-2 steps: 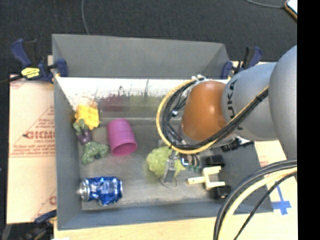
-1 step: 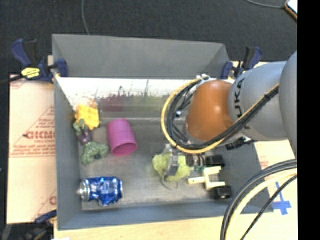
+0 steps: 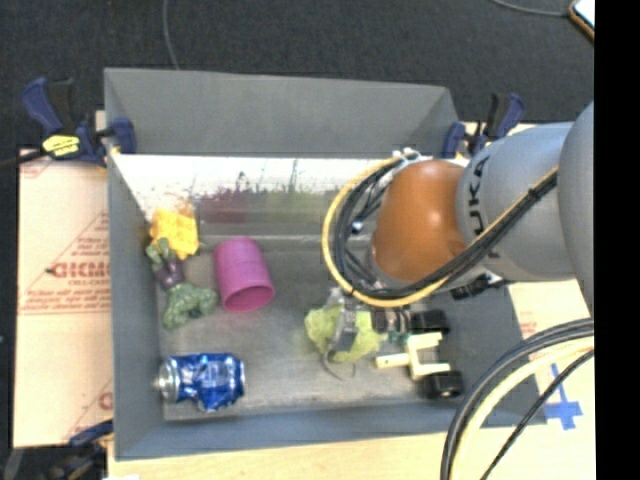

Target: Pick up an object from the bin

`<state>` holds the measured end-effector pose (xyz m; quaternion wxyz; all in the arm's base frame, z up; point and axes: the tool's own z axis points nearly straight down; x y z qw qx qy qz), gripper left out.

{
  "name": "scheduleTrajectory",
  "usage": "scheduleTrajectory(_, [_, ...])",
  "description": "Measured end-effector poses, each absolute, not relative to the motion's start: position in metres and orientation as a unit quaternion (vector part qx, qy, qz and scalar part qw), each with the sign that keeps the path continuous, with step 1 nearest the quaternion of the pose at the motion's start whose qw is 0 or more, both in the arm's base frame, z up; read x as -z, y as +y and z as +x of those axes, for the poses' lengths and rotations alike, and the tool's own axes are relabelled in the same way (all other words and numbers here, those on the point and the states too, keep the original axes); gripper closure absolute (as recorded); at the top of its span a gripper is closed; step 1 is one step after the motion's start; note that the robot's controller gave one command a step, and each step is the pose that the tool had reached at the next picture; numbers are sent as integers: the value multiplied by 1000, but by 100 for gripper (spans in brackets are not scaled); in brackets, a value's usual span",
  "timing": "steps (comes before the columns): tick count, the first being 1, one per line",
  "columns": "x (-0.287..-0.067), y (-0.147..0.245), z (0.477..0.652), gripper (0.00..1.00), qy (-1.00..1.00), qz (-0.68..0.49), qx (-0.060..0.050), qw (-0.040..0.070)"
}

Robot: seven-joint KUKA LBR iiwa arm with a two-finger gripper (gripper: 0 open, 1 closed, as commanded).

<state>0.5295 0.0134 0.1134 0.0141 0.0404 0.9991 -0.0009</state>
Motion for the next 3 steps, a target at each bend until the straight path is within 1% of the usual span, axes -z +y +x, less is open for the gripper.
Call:
scheduleTrajectory(1, [-111,17,530,100,999,33,2,14])
scheduleTrajectory(2, [-123,9,546,100,999,-37,3,15])
scheduleTrajectory(3, [-225,24,548,100,1000,-2,2,13])
